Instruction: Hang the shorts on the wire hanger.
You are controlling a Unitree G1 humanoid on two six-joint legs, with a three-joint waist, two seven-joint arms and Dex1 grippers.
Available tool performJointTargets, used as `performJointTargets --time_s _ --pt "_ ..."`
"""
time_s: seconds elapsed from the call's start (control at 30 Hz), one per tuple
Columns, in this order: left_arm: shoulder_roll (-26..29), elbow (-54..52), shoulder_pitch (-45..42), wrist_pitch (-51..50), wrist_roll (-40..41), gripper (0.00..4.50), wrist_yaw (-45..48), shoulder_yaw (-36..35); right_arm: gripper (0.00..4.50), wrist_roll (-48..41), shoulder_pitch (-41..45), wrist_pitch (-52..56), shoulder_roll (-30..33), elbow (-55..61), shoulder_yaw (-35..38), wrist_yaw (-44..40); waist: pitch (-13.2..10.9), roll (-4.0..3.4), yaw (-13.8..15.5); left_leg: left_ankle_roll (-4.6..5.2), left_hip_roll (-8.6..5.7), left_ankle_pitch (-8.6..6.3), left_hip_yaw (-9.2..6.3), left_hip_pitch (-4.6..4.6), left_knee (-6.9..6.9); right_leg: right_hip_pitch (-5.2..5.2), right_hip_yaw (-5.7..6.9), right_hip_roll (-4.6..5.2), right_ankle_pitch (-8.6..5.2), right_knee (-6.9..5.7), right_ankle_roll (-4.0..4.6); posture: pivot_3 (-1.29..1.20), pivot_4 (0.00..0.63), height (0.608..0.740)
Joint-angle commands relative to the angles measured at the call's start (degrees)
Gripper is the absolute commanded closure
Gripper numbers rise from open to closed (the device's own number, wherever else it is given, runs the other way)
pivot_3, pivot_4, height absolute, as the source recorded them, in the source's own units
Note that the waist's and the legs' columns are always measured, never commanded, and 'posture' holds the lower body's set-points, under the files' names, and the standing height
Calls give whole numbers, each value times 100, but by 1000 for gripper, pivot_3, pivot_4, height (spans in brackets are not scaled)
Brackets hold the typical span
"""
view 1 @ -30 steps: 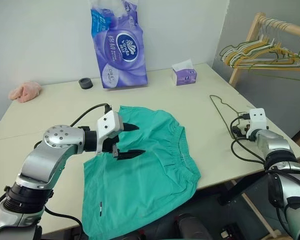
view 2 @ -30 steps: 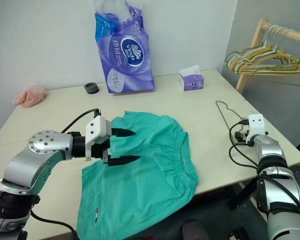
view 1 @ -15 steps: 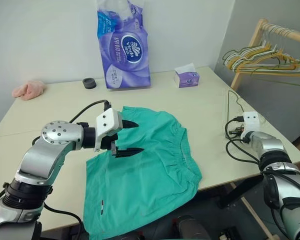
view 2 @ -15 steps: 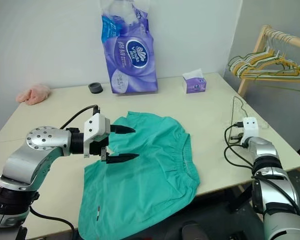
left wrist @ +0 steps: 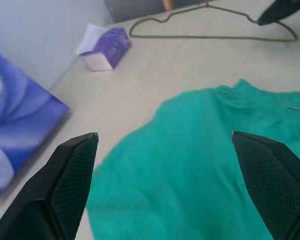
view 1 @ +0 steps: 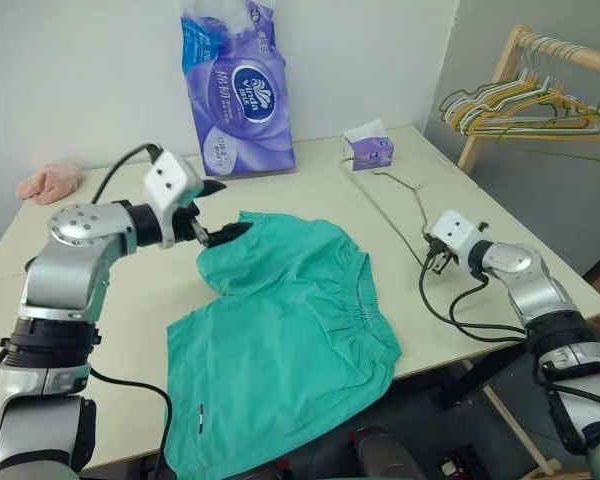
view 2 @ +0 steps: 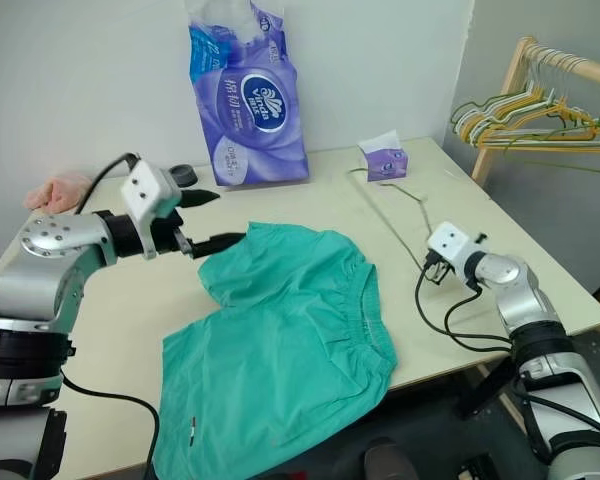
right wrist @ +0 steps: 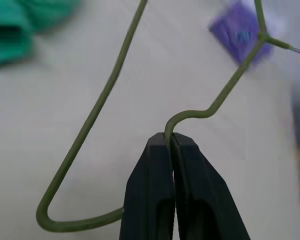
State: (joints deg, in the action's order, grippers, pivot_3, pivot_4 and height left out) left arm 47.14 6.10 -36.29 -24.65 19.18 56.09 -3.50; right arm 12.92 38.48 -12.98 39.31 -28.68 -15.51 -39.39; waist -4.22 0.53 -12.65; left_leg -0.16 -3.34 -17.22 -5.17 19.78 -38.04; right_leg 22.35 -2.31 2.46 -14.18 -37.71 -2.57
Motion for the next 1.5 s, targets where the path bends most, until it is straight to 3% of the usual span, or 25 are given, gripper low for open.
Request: performJointTargets --time_s 0.03,0.13,0.3,0.63,0.97,1.43,1.5 --pt "235 256 -198 -303 235 0 446 -154 4462 442 217 -1302 220 419 -361 -260 -1 -1 -24 -1 -1 0 0 0 0 0 0 1 0 0 0 -230 56 740" --pt "554 577 -166 -547 206 0 1061 49 4462 911 553 -2579 372 470 -706 -258 -14 -7 -44 -1 -2 0 0 -1 0 2 -1 -2 1 -2 1 -231 56 740" --pt "712 504 -82 -1216 376 0 1776 361 4462 1120 890 -3554 253 388 -1054 -403 -20 -1 -72 -4 -1 1 -5 1 1 8 -2 -5 1 -3 4 -236 56 740" --pt "825 -566 741 -2086 933 0 2336 517 4462 1093 1342 -3922 -33 105 -1134 -473 -25 0 -105 -3 -1 1 -21 1 0 8 1 11 0 -6 10 -235 57 740" --pt "925 -920 1311 -1877 719 0 2311 769 4462 926 1403 -3917 -112 115 -1046 -481 -26 -2 -118 -4 -3 0 -24 0 0 7 2 13 -1 -6 12 -238 52 740" --pt "613 -1302 1404 -2046 911 4251 2044 832 4500 720 1350 -3810 -221 337 -1003 -605 -26 -2 -141 -3 -3 0 -26 0 1 7 3 14 -1 -6 12 -242 49 740" --pt "595 -1306 1422 -2058 934 4472 2002 804 4500 678 1331 -3757 -189 400 -1057 -775 -26 -2 -140 -3 -4 0 -26 1 1 7 4 14 -1 -5 12 -242 48 740"
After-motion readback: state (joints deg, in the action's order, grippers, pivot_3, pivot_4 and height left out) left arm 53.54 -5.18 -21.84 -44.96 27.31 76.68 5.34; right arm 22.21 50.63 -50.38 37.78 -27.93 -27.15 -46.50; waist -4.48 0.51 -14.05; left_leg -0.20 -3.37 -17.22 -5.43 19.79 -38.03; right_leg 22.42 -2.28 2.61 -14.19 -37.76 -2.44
